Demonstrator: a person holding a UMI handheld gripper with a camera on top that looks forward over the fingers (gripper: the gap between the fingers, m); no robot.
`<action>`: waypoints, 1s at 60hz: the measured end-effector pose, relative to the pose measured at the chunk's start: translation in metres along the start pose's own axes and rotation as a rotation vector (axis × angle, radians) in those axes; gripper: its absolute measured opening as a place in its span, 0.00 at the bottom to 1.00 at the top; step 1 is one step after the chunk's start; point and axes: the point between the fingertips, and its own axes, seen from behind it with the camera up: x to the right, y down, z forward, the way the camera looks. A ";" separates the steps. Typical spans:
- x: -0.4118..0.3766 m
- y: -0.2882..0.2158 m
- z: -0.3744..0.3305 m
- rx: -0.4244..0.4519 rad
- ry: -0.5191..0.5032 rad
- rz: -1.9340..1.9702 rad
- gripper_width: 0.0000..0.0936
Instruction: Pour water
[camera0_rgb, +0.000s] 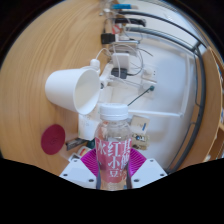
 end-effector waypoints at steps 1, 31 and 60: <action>0.003 0.000 0.002 0.005 0.006 -0.031 0.37; 0.022 -0.022 -0.003 0.082 0.027 0.008 0.37; -0.014 -0.004 -0.014 0.188 -0.175 1.632 0.38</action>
